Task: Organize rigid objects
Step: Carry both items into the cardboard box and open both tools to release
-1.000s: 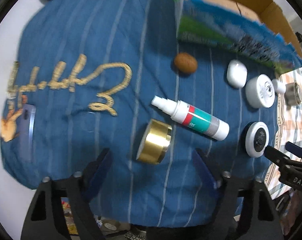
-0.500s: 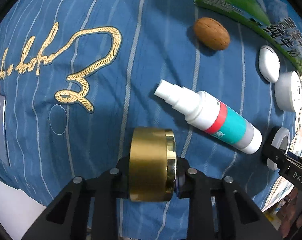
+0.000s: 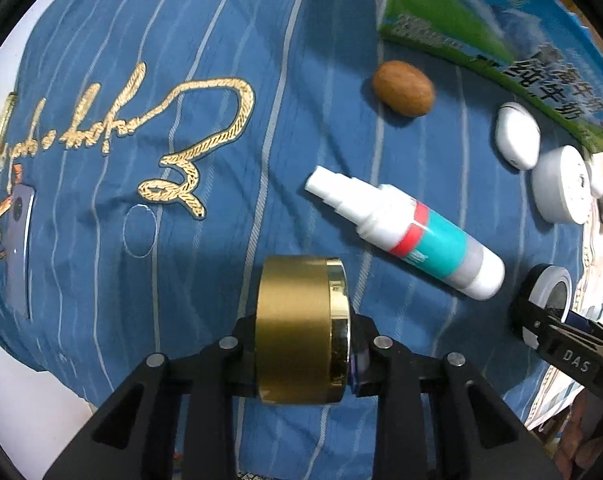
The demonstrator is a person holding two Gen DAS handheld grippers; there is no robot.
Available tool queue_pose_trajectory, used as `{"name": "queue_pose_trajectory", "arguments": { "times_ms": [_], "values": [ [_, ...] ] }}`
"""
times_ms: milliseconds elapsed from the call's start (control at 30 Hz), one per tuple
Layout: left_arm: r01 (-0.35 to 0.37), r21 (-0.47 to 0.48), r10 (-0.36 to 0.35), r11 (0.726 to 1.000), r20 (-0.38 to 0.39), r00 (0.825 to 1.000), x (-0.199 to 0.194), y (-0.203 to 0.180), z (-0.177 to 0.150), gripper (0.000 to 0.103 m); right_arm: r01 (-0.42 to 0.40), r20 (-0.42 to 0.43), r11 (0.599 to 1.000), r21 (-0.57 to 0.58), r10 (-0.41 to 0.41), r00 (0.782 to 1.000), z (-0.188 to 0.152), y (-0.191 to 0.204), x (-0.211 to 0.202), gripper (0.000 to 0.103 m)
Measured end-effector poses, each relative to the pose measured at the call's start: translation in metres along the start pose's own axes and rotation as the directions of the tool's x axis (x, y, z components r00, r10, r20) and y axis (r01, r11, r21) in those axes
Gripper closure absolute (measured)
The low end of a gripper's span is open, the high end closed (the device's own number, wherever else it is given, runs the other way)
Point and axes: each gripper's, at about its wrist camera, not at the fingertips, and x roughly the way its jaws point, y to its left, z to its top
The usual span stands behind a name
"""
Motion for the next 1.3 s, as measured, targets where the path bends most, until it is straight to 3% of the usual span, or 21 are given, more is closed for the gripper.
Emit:
{"name": "queue_pose_trajectory", "arguments": {
  "times_ms": [200, 400, 633, 733, 967, 1100, 1300],
  "values": [
    [0.004, 0.032, -0.005, 0.999, 0.038, 0.999, -0.014, -0.011, -0.022, 0.077, -0.011, 0.022, 1.000, -0.022, 0.011, 1.000, -0.022, -0.002, -0.011, 0.026],
    [0.062, 0.068, -0.067, 0.996, 0.075, 0.995, -0.039, -0.030, -0.041, 0.077, -0.052, 0.061, 0.998, -0.022, 0.054, 0.997, -0.051, -0.017, -0.047, 0.026],
    [0.111, 0.151, -0.137, 0.982, 0.177, 0.975, -0.097, -0.050, -0.036, 0.077, -0.103, 0.126, 0.995, 0.004, 0.101, 0.987, -0.064, -0.041, -0.096, 0.026],
    [0.116, 0.172, -0.153, 0.978, 0.223, 0.963, -0.132, -0.085, -0.005, 0.077, -0.148, 0.173, 0.989, 0.020, 0.143, 0.975, -0.054, -0.049, -0.128, 0.026],
    [0.162, 0.200, -0.219, 0.966, 0.307, 0.926, -0.202, -0.114, 0.041, 0.077, -0.238, 0.265, 0.971, 0.014, 0.226, 0.937, -0.013, -0.069, -0.205, 0.026],
    [0.204, 0.197, -0.260, 0.959, 0.326, 0.909, -0.226, -0.130, 0.083, 0.077, -0.285, 0.296, 0.958, -0.018, 0.277, 0.914, 0.023, -0.071, -0.243, 0.026],
    [0.264, 0.202, -0.318, 0.943, 0.311, 0.896, -0.232, -0.154, 0.167, 0.077, -0.273, 0.328, 0.960, -0.067, 0.279, 0.903, 0.099, -0.067, -0.271, 0.026]
  ]
}}
